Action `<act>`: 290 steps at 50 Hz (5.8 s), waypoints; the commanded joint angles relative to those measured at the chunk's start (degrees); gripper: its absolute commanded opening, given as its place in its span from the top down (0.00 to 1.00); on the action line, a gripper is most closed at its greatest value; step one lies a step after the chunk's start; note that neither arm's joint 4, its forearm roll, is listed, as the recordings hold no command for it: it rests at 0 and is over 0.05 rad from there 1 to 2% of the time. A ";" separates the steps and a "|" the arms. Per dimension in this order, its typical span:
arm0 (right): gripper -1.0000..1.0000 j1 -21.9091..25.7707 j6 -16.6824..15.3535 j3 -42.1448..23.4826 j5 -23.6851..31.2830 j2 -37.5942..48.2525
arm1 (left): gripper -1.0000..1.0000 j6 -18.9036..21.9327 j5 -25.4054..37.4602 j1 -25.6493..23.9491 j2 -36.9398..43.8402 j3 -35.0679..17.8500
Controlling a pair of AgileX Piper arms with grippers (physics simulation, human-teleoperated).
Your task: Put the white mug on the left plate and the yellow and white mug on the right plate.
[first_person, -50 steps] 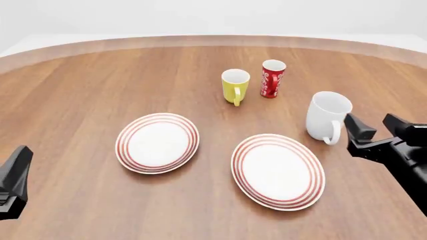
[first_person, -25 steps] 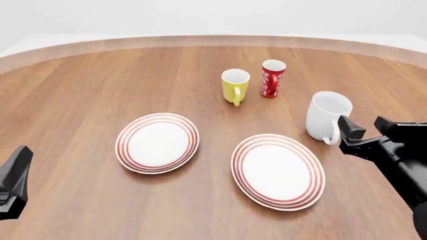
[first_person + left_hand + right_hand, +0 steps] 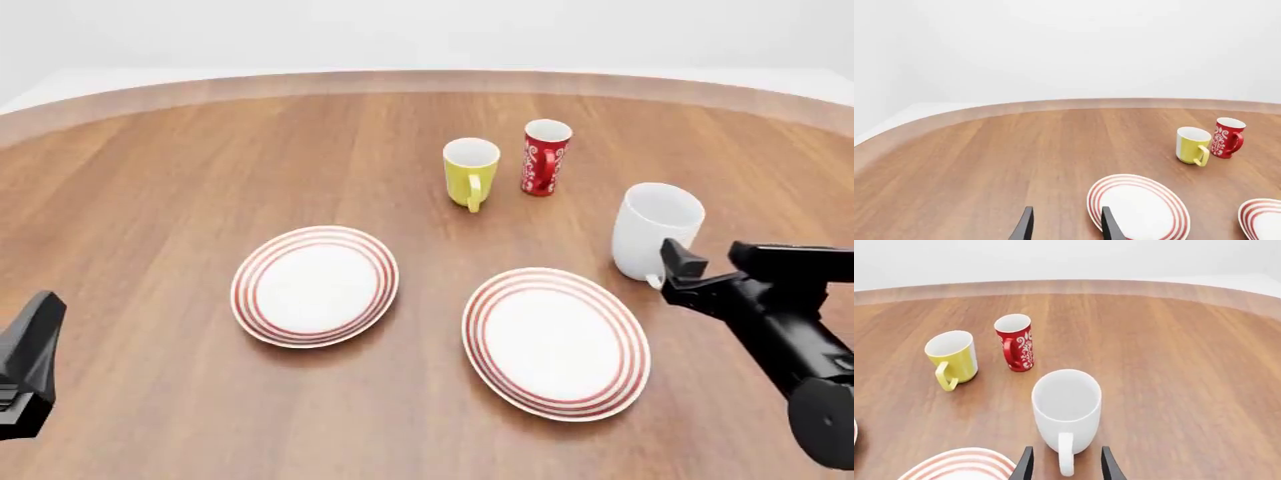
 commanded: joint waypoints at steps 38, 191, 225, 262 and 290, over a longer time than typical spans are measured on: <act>0.00 0.33 0.86 -5.34 -2.66 11.73 | 0.00 0.00 0.00 0.00 0.00 0.00; 1.00 10.19 -7.98 -8.04 41.81 -41.31 | 0.00 0.00 0.00 0.00 0.00 0.00; 1.00 20.06 -9.06 -14.24 48.49 -43.16 | 0.00 0.00 0.00 0.00 0.00 0.00; 1.00 29.49 -8.94 -19.79 44.14 -32.10 | 0.00 0.00 0.00 0.00 0.00 0.00; 1.00 35.63 -8.80 -23.11 41.35 -25.40 | 0.00 0.00 0.00 0.00 0.00 0.00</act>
